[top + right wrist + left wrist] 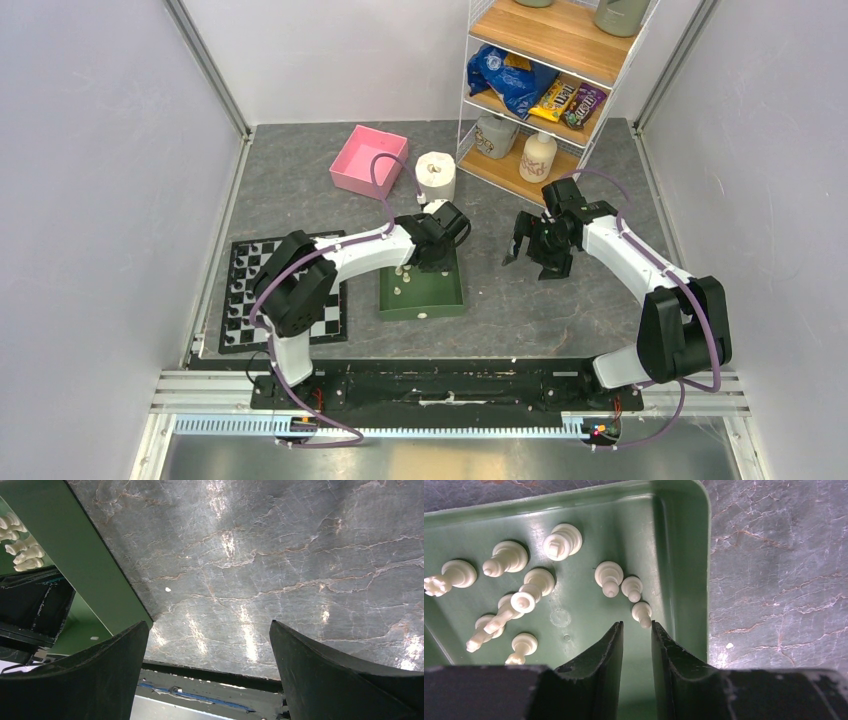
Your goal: Set up the chess pieces on the board
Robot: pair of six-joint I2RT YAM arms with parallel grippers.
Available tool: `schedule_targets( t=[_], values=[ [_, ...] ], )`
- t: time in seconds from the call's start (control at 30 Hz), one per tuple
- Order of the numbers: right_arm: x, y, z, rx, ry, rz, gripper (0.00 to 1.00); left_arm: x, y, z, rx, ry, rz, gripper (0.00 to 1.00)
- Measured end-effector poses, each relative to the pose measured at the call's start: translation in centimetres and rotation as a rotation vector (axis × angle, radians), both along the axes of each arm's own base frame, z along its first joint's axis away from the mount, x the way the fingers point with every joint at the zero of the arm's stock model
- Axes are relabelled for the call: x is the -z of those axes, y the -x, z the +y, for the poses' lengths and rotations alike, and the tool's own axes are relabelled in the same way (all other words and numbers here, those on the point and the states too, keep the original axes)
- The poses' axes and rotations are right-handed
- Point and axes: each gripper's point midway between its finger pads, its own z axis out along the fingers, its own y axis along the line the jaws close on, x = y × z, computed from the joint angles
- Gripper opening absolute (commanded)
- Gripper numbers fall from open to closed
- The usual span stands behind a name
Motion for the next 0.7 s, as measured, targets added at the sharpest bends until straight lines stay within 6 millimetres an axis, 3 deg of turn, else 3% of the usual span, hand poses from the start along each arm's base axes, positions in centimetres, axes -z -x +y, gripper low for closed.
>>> schedule_targets(
  t=[0.7],
  values=[
    [0.1, 0.1, -0.1, -0.006, 0.005, 0.0, 0.99, 1.1, 0.1, 0.1, 0.001, -0.018, 0.019, 0.2]
  ],
)
